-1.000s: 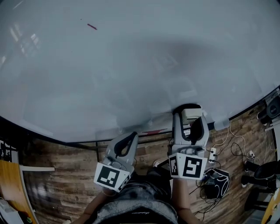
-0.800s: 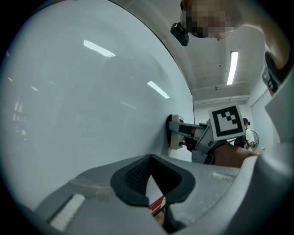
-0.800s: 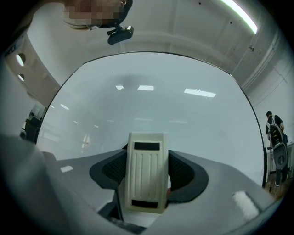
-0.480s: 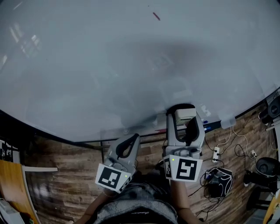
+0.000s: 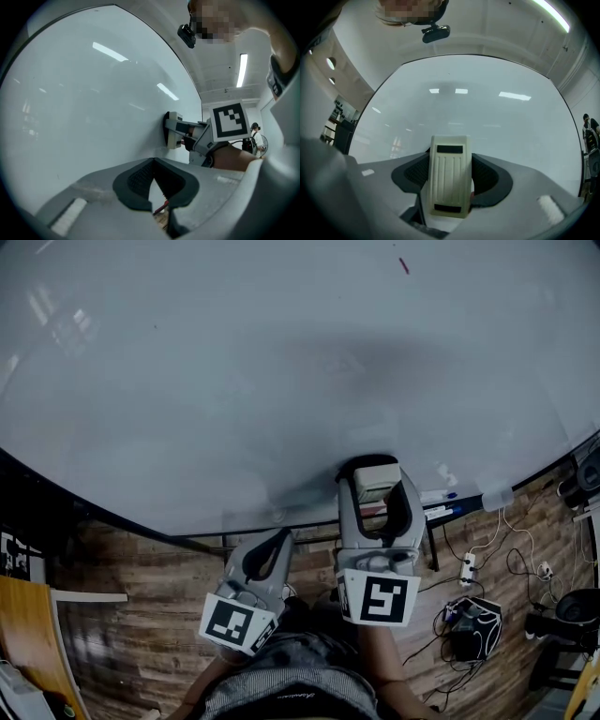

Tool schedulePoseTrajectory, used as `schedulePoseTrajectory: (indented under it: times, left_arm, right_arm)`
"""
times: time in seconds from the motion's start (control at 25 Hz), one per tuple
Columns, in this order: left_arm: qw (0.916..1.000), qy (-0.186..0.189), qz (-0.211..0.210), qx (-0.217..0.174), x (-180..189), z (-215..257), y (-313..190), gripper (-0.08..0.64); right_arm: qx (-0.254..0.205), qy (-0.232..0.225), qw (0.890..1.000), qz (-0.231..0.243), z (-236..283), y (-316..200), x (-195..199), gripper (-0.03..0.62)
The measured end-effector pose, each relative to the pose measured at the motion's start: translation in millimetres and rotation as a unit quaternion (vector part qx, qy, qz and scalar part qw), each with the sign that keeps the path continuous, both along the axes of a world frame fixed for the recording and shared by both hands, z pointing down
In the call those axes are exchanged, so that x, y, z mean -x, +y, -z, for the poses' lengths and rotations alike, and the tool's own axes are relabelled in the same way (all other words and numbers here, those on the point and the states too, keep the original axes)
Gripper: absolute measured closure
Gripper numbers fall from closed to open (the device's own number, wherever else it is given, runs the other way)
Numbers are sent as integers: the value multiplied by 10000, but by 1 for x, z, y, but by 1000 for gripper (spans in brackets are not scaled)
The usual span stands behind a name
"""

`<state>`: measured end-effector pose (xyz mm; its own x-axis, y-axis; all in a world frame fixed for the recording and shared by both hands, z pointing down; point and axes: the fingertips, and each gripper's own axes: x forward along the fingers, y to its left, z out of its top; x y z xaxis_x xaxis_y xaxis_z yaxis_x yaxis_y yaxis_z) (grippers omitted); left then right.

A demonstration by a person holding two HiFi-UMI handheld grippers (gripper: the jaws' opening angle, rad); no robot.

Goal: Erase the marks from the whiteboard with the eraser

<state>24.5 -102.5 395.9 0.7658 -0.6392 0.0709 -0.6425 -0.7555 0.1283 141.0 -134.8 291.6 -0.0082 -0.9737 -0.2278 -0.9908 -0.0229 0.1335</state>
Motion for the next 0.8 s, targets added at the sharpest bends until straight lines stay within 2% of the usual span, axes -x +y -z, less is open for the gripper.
schedulePoseTrajectory:
  times: [0.36, 0.52, 0.8]
  left_arm:
    - [10000, -10, 25, -5, -1, 1, 7, 561]
    - [10000, 41, 39, -27, -9, 5, 8, 561]
    - [9999, -7, 98, -45, -30, 7, 6, 561]
  right_arm:
    - [-74, 45, 9999, 111, -1, 2, 0, 330]
    - [-66, 224, 9996, 188, -3, 4, 0, 330]
    - [-49, 100, 9992, 394, -9, 3, -13, 328]
